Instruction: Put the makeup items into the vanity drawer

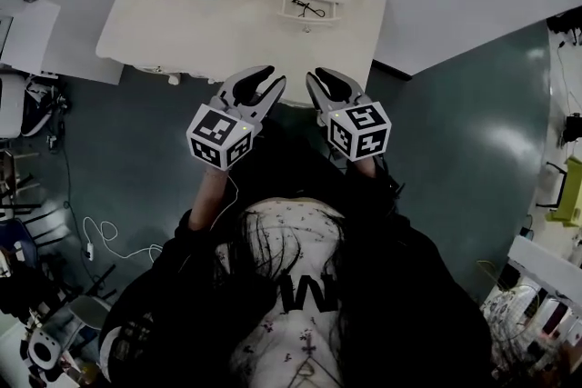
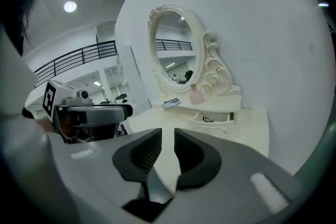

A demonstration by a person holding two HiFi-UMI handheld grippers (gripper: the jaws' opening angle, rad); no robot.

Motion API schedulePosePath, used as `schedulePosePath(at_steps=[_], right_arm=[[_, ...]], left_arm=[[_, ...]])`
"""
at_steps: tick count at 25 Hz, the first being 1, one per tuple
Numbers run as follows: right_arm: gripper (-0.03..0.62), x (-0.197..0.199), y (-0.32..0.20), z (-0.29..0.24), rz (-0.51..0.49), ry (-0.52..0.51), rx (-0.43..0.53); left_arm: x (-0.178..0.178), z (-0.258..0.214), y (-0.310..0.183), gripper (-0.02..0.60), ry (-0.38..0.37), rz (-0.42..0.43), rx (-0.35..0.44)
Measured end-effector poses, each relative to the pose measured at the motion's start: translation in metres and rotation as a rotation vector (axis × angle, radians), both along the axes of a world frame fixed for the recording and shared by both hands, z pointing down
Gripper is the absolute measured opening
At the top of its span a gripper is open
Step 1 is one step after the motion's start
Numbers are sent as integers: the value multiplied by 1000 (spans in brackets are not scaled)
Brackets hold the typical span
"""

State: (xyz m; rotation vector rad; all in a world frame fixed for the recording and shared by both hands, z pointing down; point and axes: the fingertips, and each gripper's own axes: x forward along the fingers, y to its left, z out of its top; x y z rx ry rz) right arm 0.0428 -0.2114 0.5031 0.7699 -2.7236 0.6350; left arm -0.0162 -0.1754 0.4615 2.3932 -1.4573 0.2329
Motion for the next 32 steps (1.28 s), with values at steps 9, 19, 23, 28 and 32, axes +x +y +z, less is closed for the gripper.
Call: schedulePosePath(at_steps=[9,19,23,28,32], right_arm=[[53,-16,27,-14,-29,-33,28],[46,-87,90,-31,-75,-43,44],[46,-121,135,-33,-86,-52,42],[46,-148,186,-26,-80,-51,19],[46,-157,213,-24,-58,-40,17]], left_arm=[[-11,-10,29,109,-22,-17,19],[-81,-21,105,109,-42,-57,30],[-115,-20,147,109,-31,-69,28],[-139,-12,192,109,-13,-45,13],[-149,-8,217,109,-2,-19,7]])
